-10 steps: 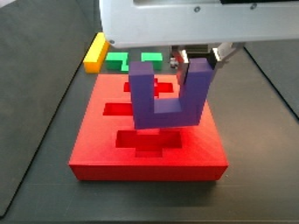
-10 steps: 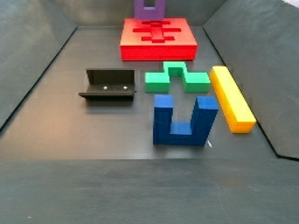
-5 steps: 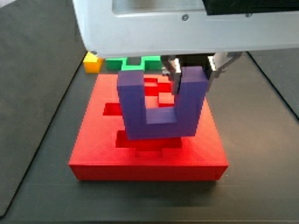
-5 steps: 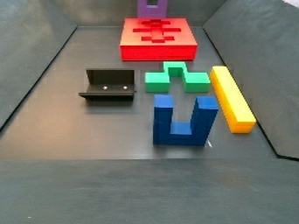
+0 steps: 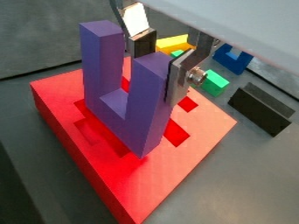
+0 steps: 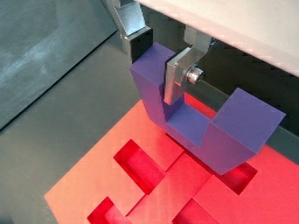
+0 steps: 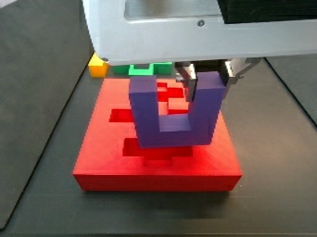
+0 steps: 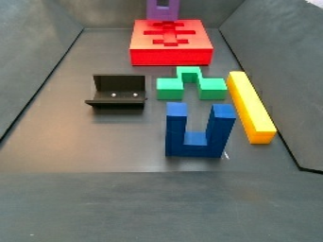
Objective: Pick up the purple object. Move up. Move to above the board. Insert the purple object.
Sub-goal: Insert the purple object.
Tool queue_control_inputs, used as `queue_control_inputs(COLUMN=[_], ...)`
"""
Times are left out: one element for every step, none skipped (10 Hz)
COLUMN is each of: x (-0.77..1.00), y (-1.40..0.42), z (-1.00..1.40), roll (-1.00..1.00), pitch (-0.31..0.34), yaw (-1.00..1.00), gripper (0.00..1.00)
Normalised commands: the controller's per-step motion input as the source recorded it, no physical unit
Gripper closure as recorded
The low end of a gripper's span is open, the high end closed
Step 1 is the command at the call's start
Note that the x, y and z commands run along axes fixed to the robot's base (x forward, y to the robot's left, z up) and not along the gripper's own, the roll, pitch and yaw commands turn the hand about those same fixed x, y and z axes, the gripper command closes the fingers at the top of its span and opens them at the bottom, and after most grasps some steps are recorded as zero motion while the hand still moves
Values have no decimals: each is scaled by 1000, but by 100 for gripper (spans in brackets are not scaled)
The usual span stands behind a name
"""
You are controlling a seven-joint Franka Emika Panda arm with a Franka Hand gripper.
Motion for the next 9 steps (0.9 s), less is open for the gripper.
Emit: queue_control_inputs(x=[-57,-51,-91,-149,-134,-80,-77,-51,-17], y=[0,-23,-54,-94,-120,-131,-114,-91,-94], z=[-129,-146,-140,-123,-117,-154,-200,-220,-206], roll=[244,216,186,147,121,147,176,196,193], pitch=[0,0,0,0,0,0,0,0,0], yaw=[-6,-3,0,-29,-34,-14,0,0,0], gripper=[100,100,100,100,100,100,100,100,100])
